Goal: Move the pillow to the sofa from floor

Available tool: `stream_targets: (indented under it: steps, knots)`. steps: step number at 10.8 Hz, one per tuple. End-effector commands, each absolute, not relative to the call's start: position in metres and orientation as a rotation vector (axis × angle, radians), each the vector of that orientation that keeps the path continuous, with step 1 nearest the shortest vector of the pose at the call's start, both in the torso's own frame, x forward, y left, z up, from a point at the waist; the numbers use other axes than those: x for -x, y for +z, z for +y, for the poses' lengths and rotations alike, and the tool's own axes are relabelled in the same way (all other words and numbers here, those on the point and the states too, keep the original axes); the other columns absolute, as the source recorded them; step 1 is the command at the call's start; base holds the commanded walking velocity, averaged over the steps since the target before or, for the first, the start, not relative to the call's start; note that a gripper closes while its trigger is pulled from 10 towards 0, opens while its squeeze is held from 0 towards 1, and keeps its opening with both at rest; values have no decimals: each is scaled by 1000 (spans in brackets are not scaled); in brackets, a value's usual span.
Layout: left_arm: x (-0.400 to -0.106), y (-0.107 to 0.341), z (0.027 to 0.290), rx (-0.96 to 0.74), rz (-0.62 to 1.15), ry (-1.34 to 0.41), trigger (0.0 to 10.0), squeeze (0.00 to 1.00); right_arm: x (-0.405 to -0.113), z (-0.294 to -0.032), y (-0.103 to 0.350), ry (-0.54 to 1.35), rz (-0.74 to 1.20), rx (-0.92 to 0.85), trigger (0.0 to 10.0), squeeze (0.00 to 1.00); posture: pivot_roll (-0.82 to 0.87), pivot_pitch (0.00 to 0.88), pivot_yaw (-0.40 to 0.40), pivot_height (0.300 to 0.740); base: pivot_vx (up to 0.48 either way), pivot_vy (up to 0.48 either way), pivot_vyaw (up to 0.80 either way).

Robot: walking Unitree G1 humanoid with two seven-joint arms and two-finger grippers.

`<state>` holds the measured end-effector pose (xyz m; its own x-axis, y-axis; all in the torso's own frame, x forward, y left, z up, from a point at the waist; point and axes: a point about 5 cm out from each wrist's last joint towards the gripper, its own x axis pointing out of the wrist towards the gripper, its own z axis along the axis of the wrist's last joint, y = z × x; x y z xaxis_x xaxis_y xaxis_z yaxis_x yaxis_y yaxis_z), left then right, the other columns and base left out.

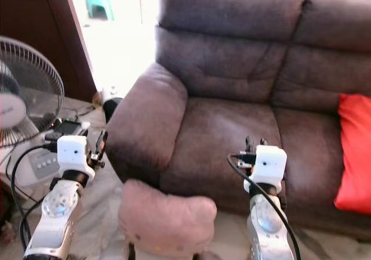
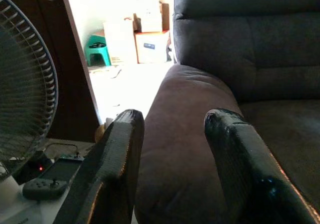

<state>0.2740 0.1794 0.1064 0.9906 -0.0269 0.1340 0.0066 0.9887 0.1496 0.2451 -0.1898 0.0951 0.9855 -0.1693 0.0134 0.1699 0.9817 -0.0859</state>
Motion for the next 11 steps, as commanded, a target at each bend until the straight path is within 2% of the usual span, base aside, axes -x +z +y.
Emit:
stream_targets:
  steps: [1,10,11]
  knots:
    - [-275,109,179,-135,-138,-12,10000,0,-246,-190,99,-169,-21,88,10000,0,18,11,-52,659,0,0,0]
    - [-275,105,178,-137,-112,-18,10000,0,-247,-190,96,-174,0,89,10000,0,17,19,-51,659,0,0,0]
    - [-275,105,178,-136,-112,-18,10000,0,-247,-190,96,-171,1,86,10000,0,18,20,-52,641,0,0,0]
